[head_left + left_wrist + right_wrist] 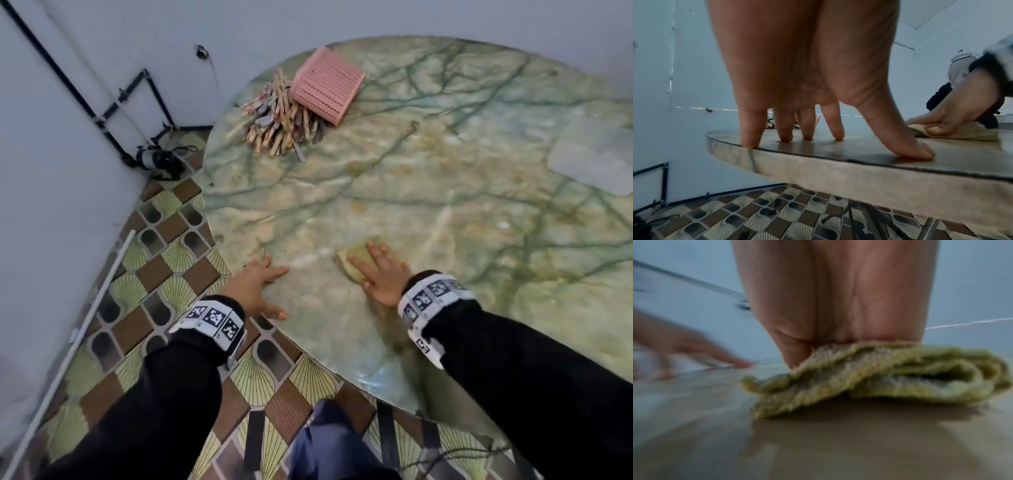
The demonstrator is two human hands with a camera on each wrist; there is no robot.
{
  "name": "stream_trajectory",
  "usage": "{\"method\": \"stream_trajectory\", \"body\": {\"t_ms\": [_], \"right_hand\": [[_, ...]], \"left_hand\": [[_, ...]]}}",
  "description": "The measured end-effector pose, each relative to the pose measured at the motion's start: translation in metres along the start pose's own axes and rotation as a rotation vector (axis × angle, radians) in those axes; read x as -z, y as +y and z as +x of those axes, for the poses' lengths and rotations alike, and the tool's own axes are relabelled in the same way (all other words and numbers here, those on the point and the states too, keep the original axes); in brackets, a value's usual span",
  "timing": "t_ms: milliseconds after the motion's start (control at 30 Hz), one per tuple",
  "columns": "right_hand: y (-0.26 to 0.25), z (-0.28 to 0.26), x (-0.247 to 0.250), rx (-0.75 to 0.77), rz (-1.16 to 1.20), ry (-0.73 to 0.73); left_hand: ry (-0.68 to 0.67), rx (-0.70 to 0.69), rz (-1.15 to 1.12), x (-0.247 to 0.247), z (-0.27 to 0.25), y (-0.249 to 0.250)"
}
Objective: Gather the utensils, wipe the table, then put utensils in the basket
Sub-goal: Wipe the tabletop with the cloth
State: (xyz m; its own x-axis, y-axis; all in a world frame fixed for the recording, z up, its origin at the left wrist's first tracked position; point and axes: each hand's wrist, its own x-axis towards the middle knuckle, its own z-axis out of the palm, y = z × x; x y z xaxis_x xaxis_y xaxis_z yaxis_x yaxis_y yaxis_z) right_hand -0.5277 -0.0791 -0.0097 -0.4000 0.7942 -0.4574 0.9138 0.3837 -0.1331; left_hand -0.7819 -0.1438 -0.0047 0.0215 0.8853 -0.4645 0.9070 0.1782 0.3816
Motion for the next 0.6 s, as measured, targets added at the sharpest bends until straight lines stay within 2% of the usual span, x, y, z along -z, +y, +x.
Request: {"method": "stream_trajectory", "body": {"t_ms": [100,167,200,267,333,433,533,600], "right_hand": [[-0.056,-0.046,-0.031,0.393,-0.082,-0.135],[-0.049,-0.084,-0.039,0.564,-0.139,-0.214],[-0.037,-0.096,-0.036,0.579,-0.136,-0.258],[0.000,-0.097,-0.026,0.471,-0.106,-0.345],[0.038,-0.073,-0.009,0.294,-0.072,-0.366],[0.076,-0.014,0.016,0.007,-0.019,-0.174],[0.057,0.034,0.033,-0.137,0.024,0.031],[0.017,0.053,0.037,-0.101,0.005,0.068]], "left_hand": [[0.006,-0.011,-0.004,0.000,-0.004,-0.002],[0.007,-0.026,0.008,0.000,-0.005,-0.003],[0.008,-0.027,0.007,0.001,-0.004,-0.003],[0.017,-0.021,-0.018,0.003,-0.004,-0.003],[0.025,-0.024,-0.040,0.006,-0.004,-0.004],[0.005,-0.058,0.039,0.008,-0.002,-0.009],[-0.053,-0.081,0.060,0.011,0.005,-0.017],[-0.094,-0.080,0.056,0.016,0.011,-0.020]]}}
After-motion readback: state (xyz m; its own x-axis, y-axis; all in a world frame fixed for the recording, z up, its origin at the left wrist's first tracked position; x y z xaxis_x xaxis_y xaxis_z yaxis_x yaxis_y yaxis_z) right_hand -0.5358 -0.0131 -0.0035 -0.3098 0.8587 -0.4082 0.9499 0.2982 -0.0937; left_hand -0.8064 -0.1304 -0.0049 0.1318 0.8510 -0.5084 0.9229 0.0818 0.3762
